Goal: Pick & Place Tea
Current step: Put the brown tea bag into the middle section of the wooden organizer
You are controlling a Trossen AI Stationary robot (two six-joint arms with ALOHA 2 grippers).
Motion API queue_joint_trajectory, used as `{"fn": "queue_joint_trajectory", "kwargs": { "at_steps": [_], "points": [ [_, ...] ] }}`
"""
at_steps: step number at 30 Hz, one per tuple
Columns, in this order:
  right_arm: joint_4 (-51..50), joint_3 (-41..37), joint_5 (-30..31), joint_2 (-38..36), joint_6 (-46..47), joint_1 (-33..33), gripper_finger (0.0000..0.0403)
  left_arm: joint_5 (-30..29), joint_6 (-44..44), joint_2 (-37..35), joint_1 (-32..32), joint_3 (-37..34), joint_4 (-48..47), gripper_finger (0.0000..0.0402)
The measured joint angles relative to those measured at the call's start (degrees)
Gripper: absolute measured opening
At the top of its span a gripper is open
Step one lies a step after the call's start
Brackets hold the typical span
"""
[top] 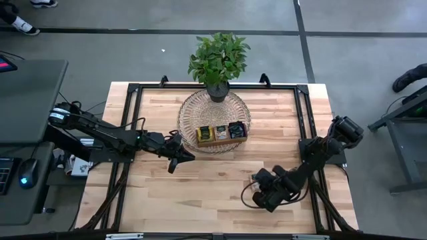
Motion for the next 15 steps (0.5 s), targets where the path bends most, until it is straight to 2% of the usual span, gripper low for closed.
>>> {"fn": "queue_joint_trajectory", "kwargs": {
  "at_steps": [8, 15],
  "points": [
    [1.29, 0.00, -2.53, 0.87, 7.19, -0.53, 0.0000, 0.02, 0.06, 0.00, 0.00, 0.00, -1.23, 0.0042],
    [2.21, 0.07, -3.92, 3.37, 7.99, -0.94, 0.0000, 0.02, 0.31, 0.00, 0.00, 0.00, -1.39, 0.0042]
  ]
}}
